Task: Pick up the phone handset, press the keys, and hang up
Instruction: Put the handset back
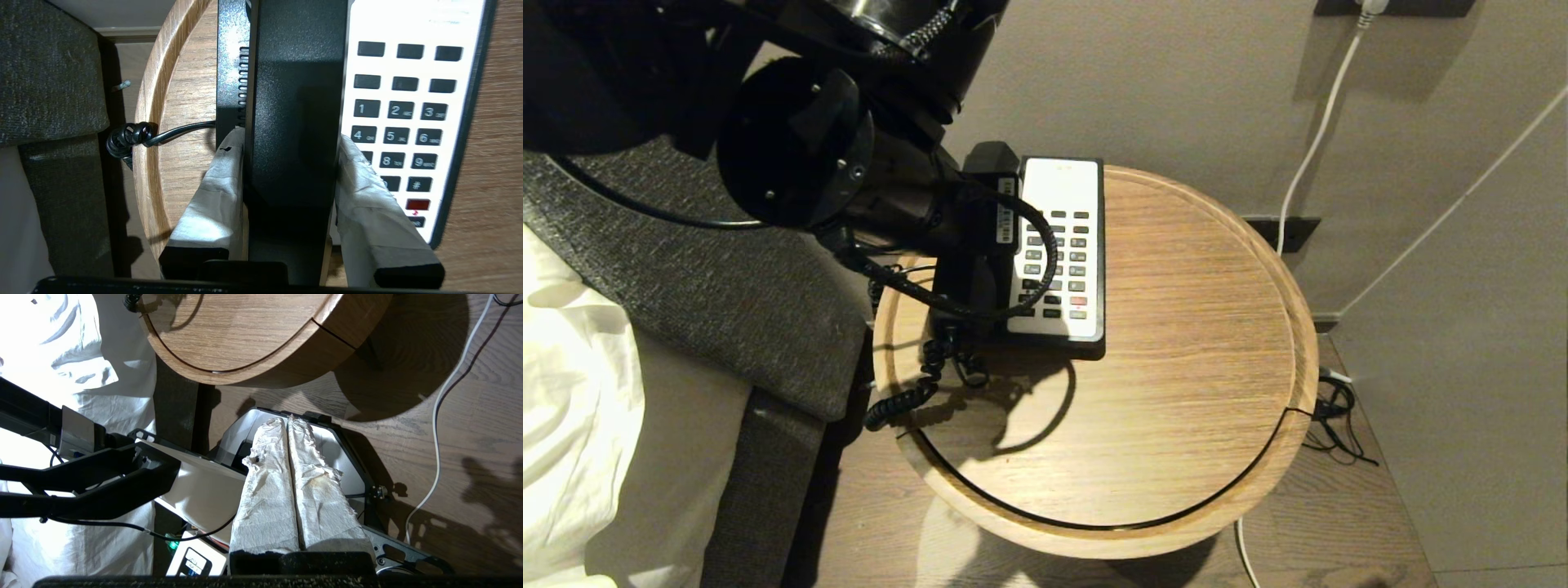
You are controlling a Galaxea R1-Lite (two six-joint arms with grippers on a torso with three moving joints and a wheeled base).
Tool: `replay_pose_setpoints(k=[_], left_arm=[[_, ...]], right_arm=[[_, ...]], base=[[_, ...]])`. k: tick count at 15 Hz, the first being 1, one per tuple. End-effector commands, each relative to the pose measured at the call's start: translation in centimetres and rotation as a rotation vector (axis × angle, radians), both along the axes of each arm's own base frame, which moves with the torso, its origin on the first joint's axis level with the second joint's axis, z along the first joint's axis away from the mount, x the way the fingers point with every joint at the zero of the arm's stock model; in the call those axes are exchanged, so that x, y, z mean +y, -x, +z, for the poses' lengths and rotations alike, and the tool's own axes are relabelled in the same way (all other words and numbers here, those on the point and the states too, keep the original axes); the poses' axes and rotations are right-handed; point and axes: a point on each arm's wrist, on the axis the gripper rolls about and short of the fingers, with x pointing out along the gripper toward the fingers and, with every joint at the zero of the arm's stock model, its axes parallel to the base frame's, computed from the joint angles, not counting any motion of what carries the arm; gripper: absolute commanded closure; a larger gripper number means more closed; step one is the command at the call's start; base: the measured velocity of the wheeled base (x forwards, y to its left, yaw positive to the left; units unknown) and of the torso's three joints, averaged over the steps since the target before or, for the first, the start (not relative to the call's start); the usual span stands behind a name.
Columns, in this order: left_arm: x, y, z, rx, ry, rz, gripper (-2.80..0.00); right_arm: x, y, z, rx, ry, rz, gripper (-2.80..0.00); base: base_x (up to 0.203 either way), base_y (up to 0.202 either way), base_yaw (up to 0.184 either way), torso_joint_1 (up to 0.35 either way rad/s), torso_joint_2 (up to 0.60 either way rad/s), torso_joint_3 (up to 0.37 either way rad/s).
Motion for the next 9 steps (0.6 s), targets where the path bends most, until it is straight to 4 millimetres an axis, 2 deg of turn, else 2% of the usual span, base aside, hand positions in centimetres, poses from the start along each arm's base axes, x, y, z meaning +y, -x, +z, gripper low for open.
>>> replay_pose_setpoints(k=[1,9], left_arm=[[-0.06,-0.43,-0.33,0.006,-0.009,0.014,0.00],[-0.10,-1.06,-0.62,0.006,-0.009,0.026,0.00]], right_arm=[[-0.20,0.17,-0.10,0.001,-0.002,-0.001,0.00],[-0.33,0.29,-0.44,0.007,0.004,-0.001,0.00]], base=[[0.000,0.000,0.000,0.000,0.00,0.000],[0.000,0.000,0.000,0.000,0.00,0.000]])
